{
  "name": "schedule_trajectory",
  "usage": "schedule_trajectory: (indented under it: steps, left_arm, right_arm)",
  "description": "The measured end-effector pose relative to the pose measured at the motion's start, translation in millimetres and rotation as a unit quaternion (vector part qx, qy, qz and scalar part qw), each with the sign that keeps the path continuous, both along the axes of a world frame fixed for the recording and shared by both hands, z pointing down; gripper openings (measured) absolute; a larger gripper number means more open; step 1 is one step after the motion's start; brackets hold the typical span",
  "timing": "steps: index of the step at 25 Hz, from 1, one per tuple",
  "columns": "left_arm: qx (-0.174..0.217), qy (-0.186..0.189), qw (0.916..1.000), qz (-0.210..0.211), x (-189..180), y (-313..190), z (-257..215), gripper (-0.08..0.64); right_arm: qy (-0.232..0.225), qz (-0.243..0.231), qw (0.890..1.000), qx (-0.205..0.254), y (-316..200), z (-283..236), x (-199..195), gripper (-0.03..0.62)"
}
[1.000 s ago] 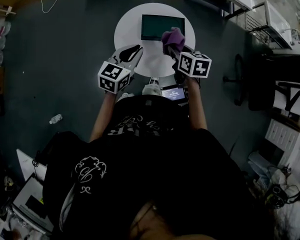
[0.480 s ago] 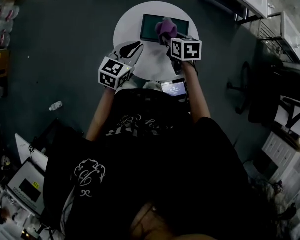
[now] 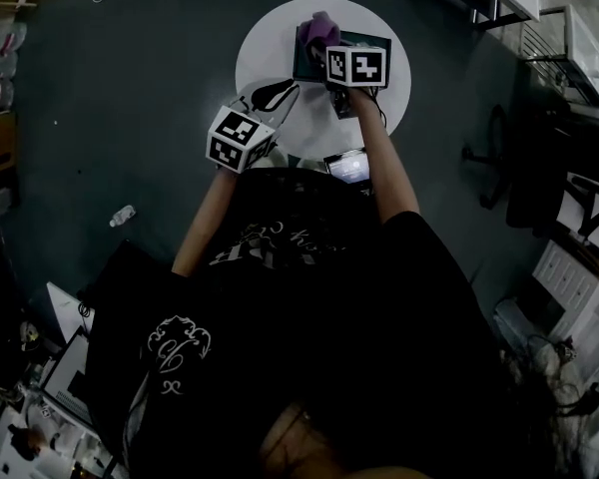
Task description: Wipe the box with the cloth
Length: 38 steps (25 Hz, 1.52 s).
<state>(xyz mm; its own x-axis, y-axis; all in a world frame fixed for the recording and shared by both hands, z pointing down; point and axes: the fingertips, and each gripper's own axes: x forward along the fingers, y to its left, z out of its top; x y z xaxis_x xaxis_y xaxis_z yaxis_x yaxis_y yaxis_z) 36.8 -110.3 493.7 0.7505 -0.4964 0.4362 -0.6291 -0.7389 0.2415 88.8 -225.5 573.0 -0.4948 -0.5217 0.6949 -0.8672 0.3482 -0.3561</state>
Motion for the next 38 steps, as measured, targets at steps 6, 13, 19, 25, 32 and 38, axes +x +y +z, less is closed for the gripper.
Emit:
schedule_trajectory:
  steps: [6, 13, 19, 25, 32, 38]
  left_arm:
    - [-0.006, 0.004, 0.9995, 0.032, -20, -9, 6, 0.038]
    - [-0.012, 0.014, 0.999, 0.04, -39, -25, 7, 0.038]
    - [-0.014, 0.018, 0.9981, 0.056, -35, -28, 6, 0.038]
    - [-0.012, 0.019, 0.9965, 0.081, -20, -20, 3, 0.038]
    - [-0.01, 0.023, 0.9955, 0.091, -11, -20, 0, 0.038]
    - [-0.011, 0.023, 0.9959, 0.087, -7, -18, 5, 0.038]
  right_arm:
    - [0.035, 0.008, 0.999, -0.032, -17, 34, -26, 0.115]
    - [0.089, 0.036, 0.993, -0.063, -24, 59, 2, 0.115]
    - [0.123, 0.068, 0.987, -0.078, -15, 64, 57, 0.115]
    - [0.142, 0.103, 0.981, -0.086, -1, 61, 109, 0.115]
    - [0.166, 0.146, 0.969, -0.112, 13, 59, 160, 0.115]
    - [0.164, 0.146, 0.97, -0.108, 17, 56, 170, 0.115]
